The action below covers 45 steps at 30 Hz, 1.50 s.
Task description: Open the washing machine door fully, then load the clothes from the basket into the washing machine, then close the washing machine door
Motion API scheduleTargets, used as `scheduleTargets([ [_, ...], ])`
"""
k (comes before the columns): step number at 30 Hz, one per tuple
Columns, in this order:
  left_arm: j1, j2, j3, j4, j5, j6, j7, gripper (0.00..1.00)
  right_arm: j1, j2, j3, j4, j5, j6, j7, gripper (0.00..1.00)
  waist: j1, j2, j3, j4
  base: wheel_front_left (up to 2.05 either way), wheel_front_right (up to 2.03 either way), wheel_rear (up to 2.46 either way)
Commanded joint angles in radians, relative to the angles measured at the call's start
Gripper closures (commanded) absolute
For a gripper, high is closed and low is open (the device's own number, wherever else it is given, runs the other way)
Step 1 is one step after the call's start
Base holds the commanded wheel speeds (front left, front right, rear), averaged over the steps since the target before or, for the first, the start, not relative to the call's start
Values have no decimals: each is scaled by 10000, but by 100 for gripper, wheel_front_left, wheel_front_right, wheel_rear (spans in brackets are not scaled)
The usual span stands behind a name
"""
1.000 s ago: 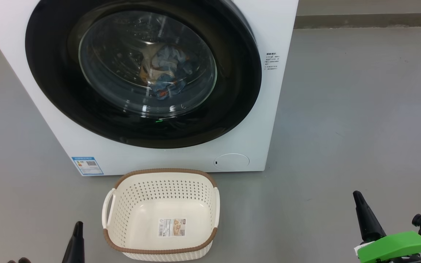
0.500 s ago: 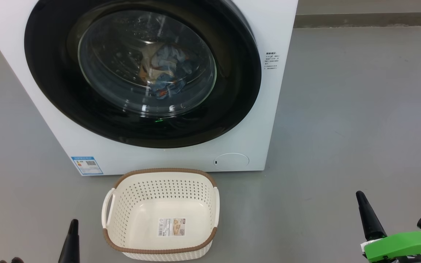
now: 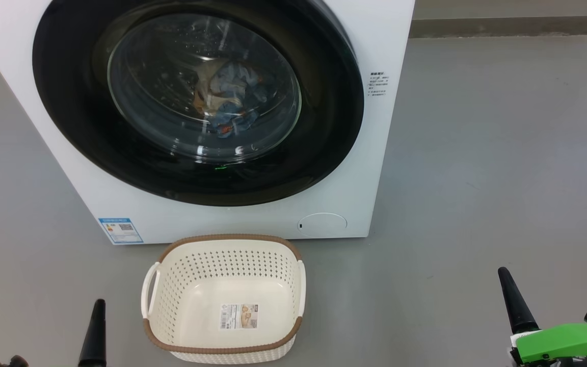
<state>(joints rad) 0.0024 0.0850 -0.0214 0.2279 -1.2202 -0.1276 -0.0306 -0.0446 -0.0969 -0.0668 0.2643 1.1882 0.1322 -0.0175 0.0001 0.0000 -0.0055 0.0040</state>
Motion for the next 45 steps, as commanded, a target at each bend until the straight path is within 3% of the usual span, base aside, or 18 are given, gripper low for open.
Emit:
scheduleTargets([
  [1,-545,70,327,-176,-288,-20,82,100,-485,-33,71,-236,285,-6,113,100,-1,0,3,-2,0,0,0],
  [45,-1140,-154,1094,215,-4101,-30,1231,100,-688,462,-480,-150,4196,-15,1313,100,-1,0,65,-40,0,0,0],
])
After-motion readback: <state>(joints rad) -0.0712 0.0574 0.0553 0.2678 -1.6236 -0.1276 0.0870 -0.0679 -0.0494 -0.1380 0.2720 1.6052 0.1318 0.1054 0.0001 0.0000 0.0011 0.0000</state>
